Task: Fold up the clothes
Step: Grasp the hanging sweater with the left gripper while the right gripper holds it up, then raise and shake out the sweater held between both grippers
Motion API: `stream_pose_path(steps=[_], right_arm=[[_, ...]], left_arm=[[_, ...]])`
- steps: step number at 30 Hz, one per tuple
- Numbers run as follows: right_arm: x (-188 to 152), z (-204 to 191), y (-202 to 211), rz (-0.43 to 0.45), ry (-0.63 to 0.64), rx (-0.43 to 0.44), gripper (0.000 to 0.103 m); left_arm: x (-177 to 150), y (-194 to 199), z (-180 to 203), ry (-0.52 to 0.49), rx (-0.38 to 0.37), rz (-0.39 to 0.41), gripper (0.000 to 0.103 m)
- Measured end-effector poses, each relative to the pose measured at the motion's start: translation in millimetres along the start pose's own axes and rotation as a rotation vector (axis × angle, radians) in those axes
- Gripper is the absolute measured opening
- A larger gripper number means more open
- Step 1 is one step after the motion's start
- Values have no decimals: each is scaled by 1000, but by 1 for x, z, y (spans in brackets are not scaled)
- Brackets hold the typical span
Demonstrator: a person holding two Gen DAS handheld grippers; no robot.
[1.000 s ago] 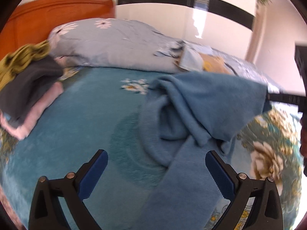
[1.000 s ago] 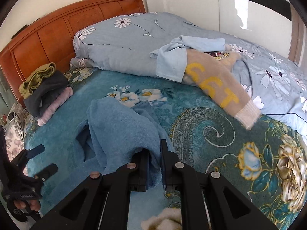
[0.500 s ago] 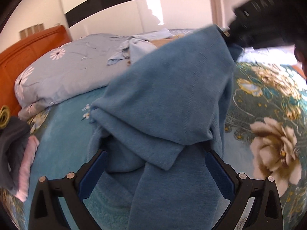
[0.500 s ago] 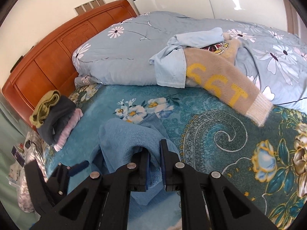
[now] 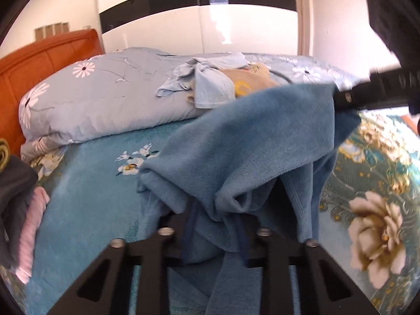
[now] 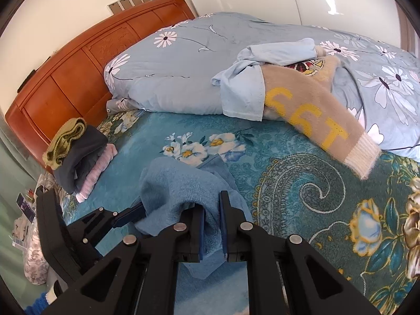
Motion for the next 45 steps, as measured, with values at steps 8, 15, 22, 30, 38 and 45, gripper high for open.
stream_pose_path(steps=[8,15,22,30,38,45], right_arm=[[-5,2,-8,-29,34,-12,23],[-25,-2,-3,-55,70,-6,45],[-61,1,8,-75,112,24,46],[-66,18,7,-59,182,-72,46],[-63,3,-30,-54,296,-135,46],[-38,-11,-27,17,233,-98,9]], left_arm=[[13,29,-50,192,-7,72,8],[15,46,-89,235,39,98,8],[-5,54,-123,310,68,81,7],[-21,57,-135,359,83,63,7],[-26,60,-135,377,77,55,7],[-33,74,-149,397,98,60,7]])
Point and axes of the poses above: each gripper's, at about its wrist camera, not at the fingertips, and y roughly against the way its jaws point, z to its right, x to its top, the point moved 10 cm from there along -y, roughly the way its jaws point, and after that the axes turned 11 degrees about -y, right-handed, at the moved point
